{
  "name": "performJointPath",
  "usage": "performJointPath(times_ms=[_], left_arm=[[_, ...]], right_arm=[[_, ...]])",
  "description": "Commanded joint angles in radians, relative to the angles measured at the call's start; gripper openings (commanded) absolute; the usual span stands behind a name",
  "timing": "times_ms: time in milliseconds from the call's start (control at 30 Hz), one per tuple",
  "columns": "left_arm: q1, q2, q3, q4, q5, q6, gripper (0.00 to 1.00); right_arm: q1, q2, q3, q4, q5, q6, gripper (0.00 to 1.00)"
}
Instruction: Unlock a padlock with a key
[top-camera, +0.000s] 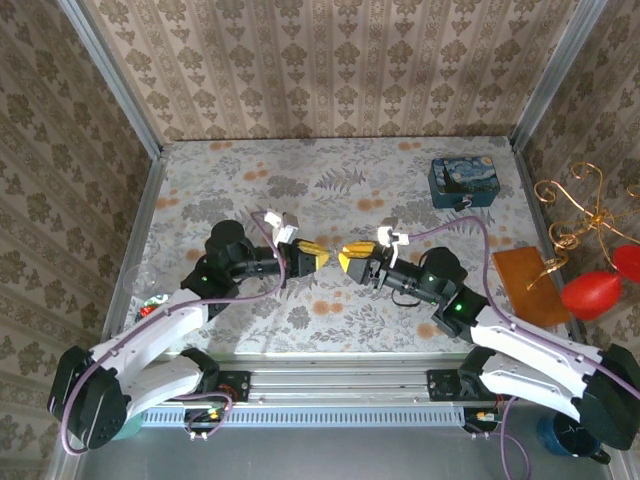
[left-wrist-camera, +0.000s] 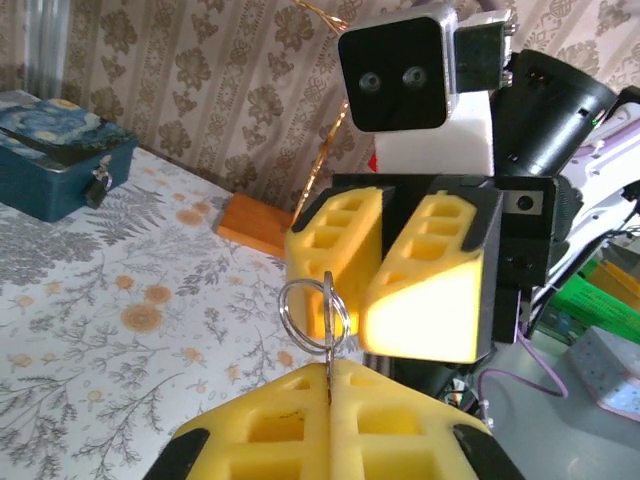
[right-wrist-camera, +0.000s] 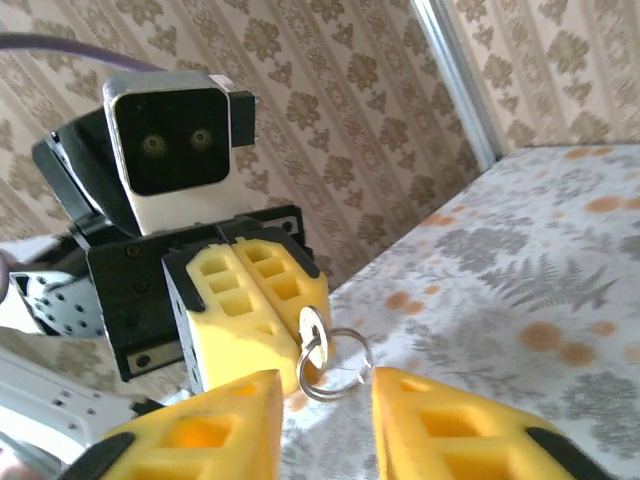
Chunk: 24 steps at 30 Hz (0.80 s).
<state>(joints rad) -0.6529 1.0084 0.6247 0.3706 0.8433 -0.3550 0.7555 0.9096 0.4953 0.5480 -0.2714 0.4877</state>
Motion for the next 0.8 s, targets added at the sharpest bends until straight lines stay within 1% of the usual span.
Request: performJointPath(times_ms=[0,33,67,133,200,267,333,400,533,633,767], left_arm=[[0.011,-0.04,0.044,-0.147,-0.069,0.112,0.0],[0.012,-0.045,0.053,-0.2,-0.108,0.142,0.0],[0.012,-0.047,0.061,-0.252,-0.154,0.168,0.0],[0.012,-0.037,0.088,-0.378,-0.279,0.235,0.0],[0.012,-0.012,0.11,-0.481,-0.4,0.285,0.0],[0.009,0.003,0.111,-0.53,-0.471,0.326,0.0],[0.003,0.008,0.089,-0.526,-0.55,0.333,0.0],[0.0,0.014,0.058,-0.489,-0.604,0.316,0.0],[-0.019,0.066,-0.045,-0.339,-0.602,0.266,0.0],[-0.046,0.085,-0.096,-0.312,-0.638,0.283,0.0],[-0.051,0.039,-0.176,-0.277,-0.663,0.312,0.0]], right_arm=[[0.002,-0.066,0.061,-0.213,0.108,-0.114,0.47],[0.002,-0.081,0.078,-0.275,0.148,-0.13,0.54],[0.001,-0.09,0.097,-0.333,0.193,-0.142,0.58],[-0.001,-0.102,0.142,-0.462,0.311,-0.152,0.66],[-0.005,-0.094,0.203,-0.581,0.405,-0.152,0.72],[-0.013,-0.057,0.286,-0.707,0.478,-0.135,0.75],[-0.018,0.006,0.382,-0.834,0.54,-0.12,0.75],[-0.022,0.072,0.448,-0.905,0.562,-0.141,0.76],[-0.053,0.188,0.511,-0.963,0.569,-0.205,0.83],[-0.116,0.279,0.58,-1.038,0.554,-0.207,0.85],[-0.194,0.38,0.665,-1.112,0.547,-0.207,0.86]])
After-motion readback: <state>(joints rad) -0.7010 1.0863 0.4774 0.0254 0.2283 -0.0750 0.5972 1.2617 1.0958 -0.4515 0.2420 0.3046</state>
